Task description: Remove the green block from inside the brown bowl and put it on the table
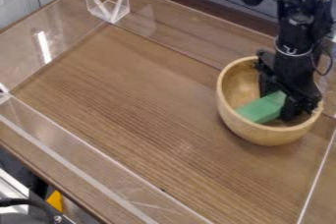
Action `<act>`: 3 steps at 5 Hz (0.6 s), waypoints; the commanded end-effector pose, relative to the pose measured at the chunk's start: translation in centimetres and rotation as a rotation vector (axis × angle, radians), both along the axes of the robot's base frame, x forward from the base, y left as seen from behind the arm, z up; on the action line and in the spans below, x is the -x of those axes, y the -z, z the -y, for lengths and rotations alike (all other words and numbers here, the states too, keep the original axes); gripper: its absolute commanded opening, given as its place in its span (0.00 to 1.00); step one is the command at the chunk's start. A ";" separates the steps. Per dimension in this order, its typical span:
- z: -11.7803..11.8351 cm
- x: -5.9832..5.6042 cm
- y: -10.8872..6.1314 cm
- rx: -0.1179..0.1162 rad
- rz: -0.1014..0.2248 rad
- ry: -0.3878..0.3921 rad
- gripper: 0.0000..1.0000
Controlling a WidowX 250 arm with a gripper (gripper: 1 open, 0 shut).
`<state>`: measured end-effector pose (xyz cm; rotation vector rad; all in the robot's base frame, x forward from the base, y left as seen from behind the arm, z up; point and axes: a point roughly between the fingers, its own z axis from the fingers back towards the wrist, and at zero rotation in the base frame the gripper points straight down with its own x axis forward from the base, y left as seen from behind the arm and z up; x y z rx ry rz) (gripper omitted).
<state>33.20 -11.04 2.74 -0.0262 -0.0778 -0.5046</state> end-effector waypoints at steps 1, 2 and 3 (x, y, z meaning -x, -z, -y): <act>-0.3 0.0 -2.4 0.013 0.042 0.008 0.00; -0.6 0.4 -3.4 0.007 0.040 -0.004 0.00; -0.6 0.7 -3.8 0.007 0.041 -0.041 0.00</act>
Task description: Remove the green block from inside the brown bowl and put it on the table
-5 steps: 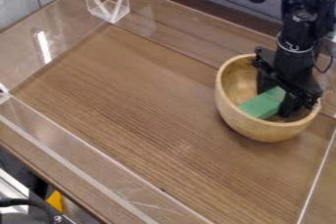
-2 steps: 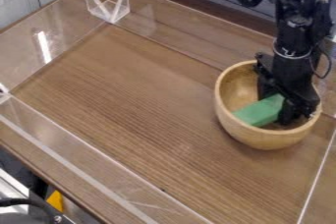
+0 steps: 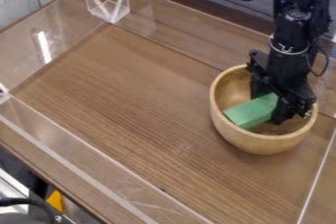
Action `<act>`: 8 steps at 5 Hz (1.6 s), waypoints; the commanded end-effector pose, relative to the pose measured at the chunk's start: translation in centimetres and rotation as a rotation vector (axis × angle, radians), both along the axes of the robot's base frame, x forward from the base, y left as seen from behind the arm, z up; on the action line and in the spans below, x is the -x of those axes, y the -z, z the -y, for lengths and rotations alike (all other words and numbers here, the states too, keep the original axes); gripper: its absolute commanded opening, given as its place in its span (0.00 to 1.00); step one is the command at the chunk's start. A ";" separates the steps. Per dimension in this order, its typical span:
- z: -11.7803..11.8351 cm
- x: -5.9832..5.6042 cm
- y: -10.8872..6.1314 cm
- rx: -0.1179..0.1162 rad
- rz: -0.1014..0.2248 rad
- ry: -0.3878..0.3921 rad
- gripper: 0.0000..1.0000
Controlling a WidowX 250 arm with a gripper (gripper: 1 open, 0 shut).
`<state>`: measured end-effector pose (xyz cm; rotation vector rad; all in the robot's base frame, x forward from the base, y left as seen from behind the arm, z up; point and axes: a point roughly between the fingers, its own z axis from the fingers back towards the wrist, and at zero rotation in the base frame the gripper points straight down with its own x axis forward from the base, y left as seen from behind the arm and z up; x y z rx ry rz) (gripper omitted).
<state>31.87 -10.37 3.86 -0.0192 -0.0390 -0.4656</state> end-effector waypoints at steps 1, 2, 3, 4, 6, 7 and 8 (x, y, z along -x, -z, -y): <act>0.3 -0.5 -2.9 0.016 0.079 -0.024 0.00; 0.5 -0.8 -2.7 0.016 0.079 0.031 0.00; 0.9 -1.0 -2.2 0.015 0.076 0.087 0.00; 0.2 -1.1 -2.6 0.012 0.074 0.081 0.00; -1.8 -1.8 -2.3 0.005 0.077 0.120 0.00; -2.9 -2.3 -1.0 0.009 0.072 0.163 0.00; -3.3 -3.2 -1.9 0.006 0.063 0.119 0.00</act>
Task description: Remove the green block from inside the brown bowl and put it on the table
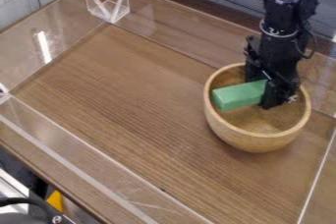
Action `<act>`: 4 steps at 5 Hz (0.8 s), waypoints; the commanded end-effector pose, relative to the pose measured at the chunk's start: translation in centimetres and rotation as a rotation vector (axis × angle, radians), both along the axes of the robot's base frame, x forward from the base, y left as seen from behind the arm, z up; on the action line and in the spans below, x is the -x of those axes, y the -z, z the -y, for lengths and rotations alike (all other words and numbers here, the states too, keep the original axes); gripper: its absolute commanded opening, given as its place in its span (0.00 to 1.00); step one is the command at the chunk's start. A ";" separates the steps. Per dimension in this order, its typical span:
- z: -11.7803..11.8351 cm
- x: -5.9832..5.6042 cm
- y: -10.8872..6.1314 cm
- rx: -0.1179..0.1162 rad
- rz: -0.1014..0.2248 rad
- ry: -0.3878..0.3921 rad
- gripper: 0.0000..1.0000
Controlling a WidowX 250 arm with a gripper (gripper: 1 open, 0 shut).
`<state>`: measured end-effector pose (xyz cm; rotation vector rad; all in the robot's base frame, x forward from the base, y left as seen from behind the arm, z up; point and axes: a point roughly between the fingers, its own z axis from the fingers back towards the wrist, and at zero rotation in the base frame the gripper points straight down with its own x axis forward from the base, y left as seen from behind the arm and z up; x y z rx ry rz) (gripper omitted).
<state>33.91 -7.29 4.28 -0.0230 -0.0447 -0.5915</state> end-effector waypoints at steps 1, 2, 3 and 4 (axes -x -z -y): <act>0.2 -1.6 -1.6 0.012 0.052 -0.015 0.00; 0.6 -2.0 -1.7 0.016 0.049 -0.018 0.00; 0.4 -1.7 -1.1 0.018 0.047 -0.025 0.00; 0.3 -1.4 -0.4 0.020 0.044 -0.032 0.00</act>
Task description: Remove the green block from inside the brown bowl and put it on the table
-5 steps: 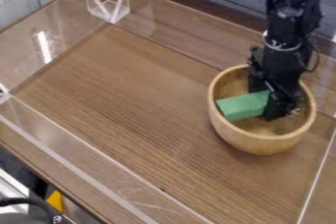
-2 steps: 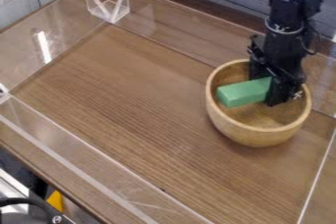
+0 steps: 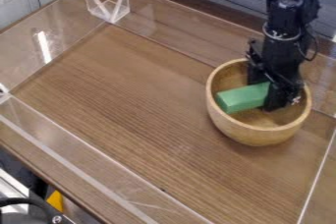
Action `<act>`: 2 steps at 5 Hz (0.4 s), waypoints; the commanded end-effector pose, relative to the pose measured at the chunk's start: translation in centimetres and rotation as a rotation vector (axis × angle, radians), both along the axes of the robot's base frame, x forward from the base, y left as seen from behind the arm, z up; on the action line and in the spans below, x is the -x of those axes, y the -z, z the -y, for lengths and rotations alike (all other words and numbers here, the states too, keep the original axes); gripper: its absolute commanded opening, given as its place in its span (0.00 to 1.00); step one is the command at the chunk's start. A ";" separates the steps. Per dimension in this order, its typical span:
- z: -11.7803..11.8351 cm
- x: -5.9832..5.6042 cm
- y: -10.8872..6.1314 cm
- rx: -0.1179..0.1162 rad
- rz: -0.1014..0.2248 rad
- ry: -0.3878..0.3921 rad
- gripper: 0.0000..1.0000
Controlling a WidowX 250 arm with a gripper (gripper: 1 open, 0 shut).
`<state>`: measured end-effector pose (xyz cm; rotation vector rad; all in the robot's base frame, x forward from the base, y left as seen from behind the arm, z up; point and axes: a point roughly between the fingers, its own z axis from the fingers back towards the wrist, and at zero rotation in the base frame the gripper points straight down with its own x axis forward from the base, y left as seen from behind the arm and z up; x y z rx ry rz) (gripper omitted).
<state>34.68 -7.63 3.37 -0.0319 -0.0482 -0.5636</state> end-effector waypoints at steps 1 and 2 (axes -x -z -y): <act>-0.5 0.1 -2.0 0.012 0.041 0.043 0.00; -1.0 0.8 -2.8 0.017 0.035 0.088 0.00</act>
